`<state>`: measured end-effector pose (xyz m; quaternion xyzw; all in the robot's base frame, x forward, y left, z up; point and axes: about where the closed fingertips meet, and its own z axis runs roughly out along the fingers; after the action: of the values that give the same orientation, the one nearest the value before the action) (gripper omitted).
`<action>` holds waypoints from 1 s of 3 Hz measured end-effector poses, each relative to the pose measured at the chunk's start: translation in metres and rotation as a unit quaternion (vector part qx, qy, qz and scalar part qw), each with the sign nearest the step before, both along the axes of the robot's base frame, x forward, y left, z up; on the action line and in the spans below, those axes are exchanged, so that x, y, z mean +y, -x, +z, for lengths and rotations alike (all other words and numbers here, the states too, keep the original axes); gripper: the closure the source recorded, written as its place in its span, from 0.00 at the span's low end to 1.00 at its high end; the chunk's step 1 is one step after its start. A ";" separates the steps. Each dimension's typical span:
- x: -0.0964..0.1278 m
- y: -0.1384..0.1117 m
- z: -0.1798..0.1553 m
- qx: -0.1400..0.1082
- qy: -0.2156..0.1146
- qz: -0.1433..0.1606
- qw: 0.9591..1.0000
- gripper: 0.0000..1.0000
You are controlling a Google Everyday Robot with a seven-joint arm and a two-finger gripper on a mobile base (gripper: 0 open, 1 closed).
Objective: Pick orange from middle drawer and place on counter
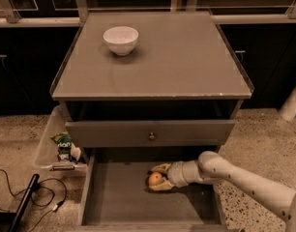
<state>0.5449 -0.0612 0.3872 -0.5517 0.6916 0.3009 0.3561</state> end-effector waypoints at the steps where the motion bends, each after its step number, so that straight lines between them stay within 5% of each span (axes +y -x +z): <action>1: 0.000 0.000 0.000 0.000 0.000 0.000 1.000 0.88; 2: 0.000 0.001 0.001 0.001 0.000 0.000 1.000 1.00; 3: -0.004 0.003 0.028 -0.008 0.000 0.005 1.000 1.00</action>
Offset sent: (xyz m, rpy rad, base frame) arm -0.0045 -0.0042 0.0083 0.0045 0.0106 -0.0039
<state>0.5416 -0.0652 0.4149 -0.5577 0.6860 0.2978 0.3600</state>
